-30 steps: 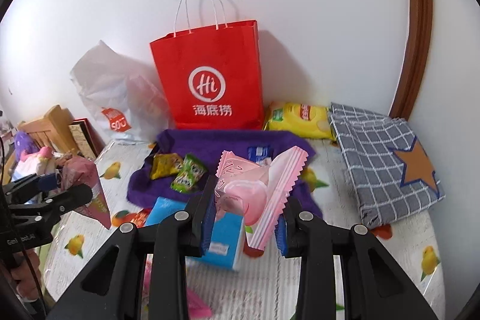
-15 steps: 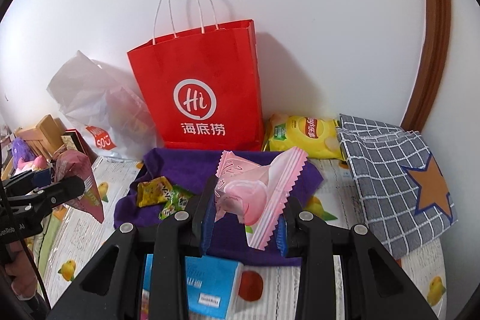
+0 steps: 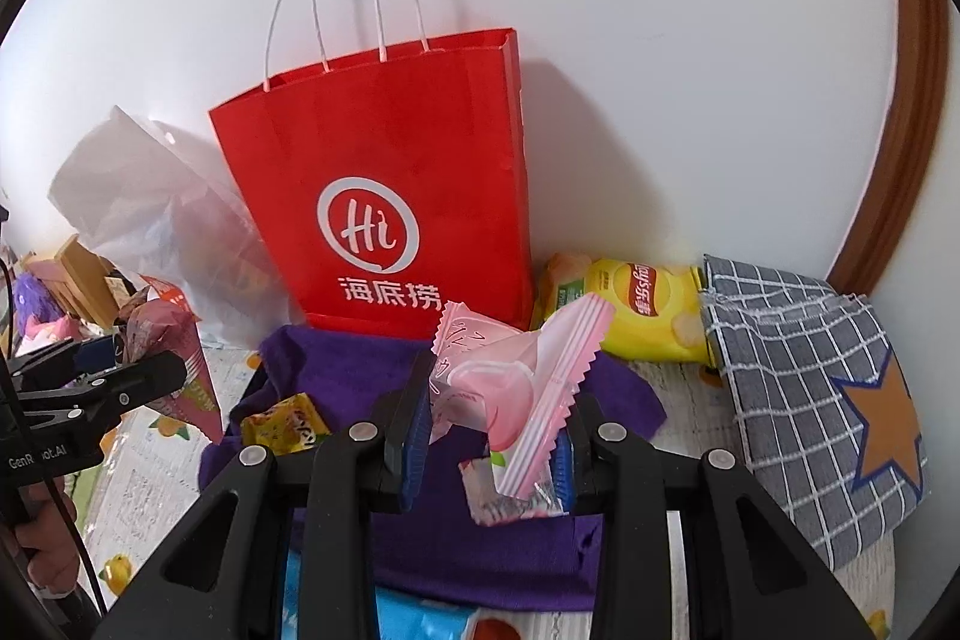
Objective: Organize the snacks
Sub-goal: 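Carry the panda bag and pink cake over the purple towel with both tools, then lower the panda bag onto the towel and open the left tool while the right tool releases the pink cake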
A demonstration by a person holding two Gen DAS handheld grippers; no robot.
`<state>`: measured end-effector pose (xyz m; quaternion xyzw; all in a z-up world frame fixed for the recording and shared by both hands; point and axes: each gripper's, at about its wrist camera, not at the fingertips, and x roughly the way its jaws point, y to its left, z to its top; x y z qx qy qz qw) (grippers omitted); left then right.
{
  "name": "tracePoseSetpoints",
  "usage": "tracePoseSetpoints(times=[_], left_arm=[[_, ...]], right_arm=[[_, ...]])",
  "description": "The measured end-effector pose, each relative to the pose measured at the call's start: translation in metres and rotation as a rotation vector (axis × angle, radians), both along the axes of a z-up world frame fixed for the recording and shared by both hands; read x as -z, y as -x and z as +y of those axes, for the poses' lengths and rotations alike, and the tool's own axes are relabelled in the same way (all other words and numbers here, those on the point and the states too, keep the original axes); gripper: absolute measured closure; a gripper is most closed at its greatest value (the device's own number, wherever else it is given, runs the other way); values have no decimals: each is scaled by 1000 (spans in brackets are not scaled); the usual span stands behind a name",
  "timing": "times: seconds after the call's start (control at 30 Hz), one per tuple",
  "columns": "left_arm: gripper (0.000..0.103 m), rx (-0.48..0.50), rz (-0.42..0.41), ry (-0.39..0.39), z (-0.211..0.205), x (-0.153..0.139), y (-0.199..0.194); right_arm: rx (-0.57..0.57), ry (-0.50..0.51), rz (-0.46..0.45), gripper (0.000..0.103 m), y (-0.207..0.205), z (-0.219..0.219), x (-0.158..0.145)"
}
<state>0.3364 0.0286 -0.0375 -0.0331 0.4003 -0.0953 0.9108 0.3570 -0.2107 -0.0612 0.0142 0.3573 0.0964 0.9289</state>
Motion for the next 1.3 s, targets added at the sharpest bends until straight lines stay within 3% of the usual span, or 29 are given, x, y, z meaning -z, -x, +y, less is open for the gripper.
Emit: tracePoseSetpoints(times=[0.3, 0.47, 1.3], left_arm=[[38, -10, 91, -10, 10, 50, -32], [38, -8, 106, 23, 14, 58, -36], [38, -37, 174, 1, 18, 78, -46]], right_arm=[[-11, 18, 55, 70, -31, -7, 46], [-17, 4, 89, 70, -40, -11, 58], [-88, 48, 188, 69, -53, 6, 92]])
